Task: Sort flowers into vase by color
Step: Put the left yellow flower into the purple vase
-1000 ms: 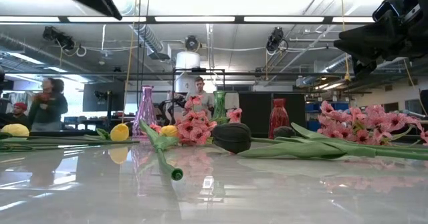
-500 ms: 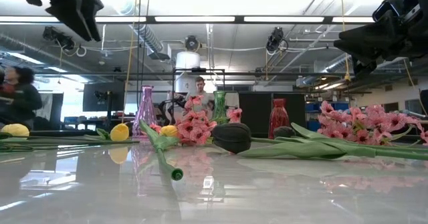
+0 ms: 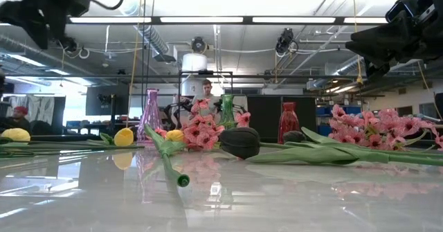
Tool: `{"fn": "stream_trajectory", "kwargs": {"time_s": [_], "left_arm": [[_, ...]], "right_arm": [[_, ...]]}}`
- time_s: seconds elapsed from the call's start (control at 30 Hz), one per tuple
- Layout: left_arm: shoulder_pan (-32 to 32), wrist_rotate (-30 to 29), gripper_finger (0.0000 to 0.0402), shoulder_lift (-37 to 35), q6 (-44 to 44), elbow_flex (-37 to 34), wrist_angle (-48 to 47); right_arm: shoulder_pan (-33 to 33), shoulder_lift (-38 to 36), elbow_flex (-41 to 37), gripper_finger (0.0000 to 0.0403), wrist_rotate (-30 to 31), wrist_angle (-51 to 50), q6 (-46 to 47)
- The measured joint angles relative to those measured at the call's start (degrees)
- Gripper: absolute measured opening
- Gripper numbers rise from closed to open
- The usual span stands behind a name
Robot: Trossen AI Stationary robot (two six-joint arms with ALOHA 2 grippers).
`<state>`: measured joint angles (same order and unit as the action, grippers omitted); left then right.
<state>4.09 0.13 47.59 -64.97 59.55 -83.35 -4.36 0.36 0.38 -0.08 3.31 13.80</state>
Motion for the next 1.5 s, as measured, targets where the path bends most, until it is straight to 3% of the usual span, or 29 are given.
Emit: {"fn": "stream_trajectory", "kwargs": {"time_s": [0.4, 0.8, 1.03, 1.5], "left_arm": [[-9.5, 0.7, 0.0229, 1.1, -16.6, 0.0, 0.2], [-22.3, -0.5, 0.0229, 10.5, -32.4, 0.0, 3.3], [-24.8, -2.8, 0.0229, 17.1, -40.6, 0.0, 9.6], [-25.4, -3.0, 0.0229, 28.3, -43.0, 0.0, 13.4]], "right_arm": [[0.0, 0.0, 0.0, 0.011, 0.0, 0.0, 0.0], [0.0, 0.0, 0.0, 0.011, 0.0, 0.0, 0.0], [0.0, 0.0, 0.0, 0.011, 0.0, 0.0, 0.0], [0.0, 0.0, 0.0, 0.011, 0.0, 0.0, 0.0]]}}
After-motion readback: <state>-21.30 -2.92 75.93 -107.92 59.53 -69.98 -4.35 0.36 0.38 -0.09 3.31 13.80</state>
